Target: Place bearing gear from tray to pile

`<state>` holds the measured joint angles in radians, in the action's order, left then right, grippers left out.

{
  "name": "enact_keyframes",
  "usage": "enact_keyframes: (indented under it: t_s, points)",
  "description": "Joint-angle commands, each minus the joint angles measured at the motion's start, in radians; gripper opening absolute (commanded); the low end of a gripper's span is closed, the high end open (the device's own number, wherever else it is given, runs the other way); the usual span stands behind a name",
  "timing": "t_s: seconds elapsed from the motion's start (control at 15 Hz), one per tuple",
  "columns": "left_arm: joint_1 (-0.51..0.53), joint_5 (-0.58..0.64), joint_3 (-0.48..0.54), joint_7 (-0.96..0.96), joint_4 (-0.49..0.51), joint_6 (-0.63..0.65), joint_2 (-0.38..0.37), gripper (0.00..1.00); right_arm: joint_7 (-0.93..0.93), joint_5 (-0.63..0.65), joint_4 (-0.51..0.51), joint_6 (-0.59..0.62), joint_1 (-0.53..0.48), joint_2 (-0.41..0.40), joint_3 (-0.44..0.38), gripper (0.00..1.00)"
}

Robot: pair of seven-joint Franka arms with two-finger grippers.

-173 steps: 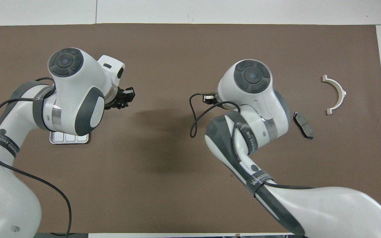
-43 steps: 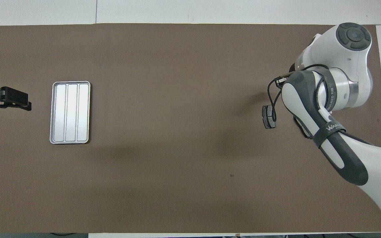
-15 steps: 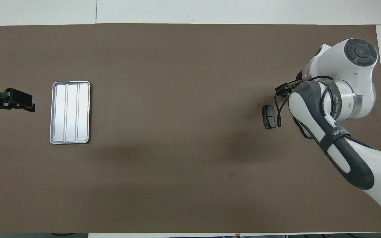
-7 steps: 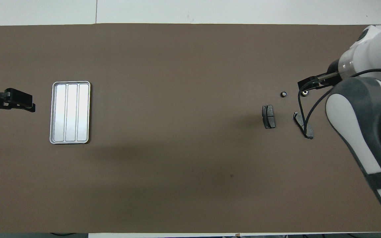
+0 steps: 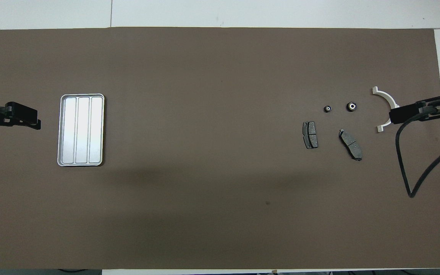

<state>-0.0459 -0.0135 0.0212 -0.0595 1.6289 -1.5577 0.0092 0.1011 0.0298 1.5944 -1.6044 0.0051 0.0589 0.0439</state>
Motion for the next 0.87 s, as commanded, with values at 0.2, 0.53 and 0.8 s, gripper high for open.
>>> enact_keyframes:
  t_s: [0.2,0.53,0.8]
  points:
    - [0.001,0.012,-0.004,0.006,0.017,0.002,-0.017,1.0,-0.017,-0.01,0.085,0.011,-0.023,0.03,-0.009,1.0]
    - [0.001,0.012,-0.006,0.003,0.017,0.001,-0.015,1.0,-0.02,-0.031,0.081,0.021,-0.03,0.029,-0.012,1.0]
    - [0.001,0.012,-0.006,0.003,0.014,0.001,-0.015,1.0,-0.021,-0.031,0.081,0.031,-0.03,0.027,-0.022,1.0]
